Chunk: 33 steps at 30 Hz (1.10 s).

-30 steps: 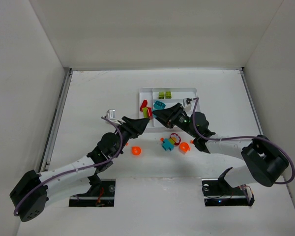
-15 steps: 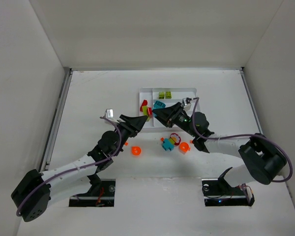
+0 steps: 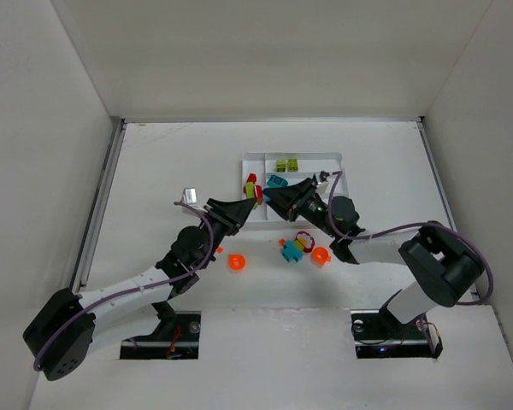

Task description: Sort the legos into containers by color

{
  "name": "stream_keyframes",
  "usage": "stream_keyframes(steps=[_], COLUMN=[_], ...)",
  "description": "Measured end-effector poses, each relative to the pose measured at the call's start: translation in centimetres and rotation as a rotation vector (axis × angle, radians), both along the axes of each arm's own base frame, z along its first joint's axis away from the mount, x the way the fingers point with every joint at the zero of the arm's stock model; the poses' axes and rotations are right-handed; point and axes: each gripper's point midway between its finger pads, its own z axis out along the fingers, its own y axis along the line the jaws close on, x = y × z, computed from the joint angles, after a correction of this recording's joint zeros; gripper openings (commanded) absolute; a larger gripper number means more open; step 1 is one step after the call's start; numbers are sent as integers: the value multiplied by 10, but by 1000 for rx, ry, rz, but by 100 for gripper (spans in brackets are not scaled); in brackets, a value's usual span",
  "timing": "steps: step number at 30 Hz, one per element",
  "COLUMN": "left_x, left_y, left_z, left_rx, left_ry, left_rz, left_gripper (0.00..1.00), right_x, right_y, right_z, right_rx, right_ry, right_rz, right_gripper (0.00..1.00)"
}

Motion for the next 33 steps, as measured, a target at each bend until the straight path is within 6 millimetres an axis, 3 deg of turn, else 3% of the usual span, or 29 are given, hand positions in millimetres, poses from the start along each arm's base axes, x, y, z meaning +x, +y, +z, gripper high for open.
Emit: stream_keyframes(steps=[8,16,20,23,26,33], left_x=[-5,-4,0,9,23,80], left_y=[10,40,46,37,16,-37], left_z=[5,21,9,-8,-23,-23], left_rx=[-8,-15,40,129,240,407], left_ry=[-25,-70,-46,4,56,87], left_rz=[2,75,92,76,26,-69], left_gripper=[9,9,10,11,12,13], right_x=[-3,5,6,6,9,25], right_y=[-1,-24,-35,-43,-53,-106], right_z=[3,-11,-11,-12,-16,-27], right_rx=[12,-11,-24,-57,-123,-392], right_ry=[-5,16,1,-21,-47,-104], right_rz=[12,-40,-63,-84,-121,-337], right_gripper=[21,21,21,21,21,21])
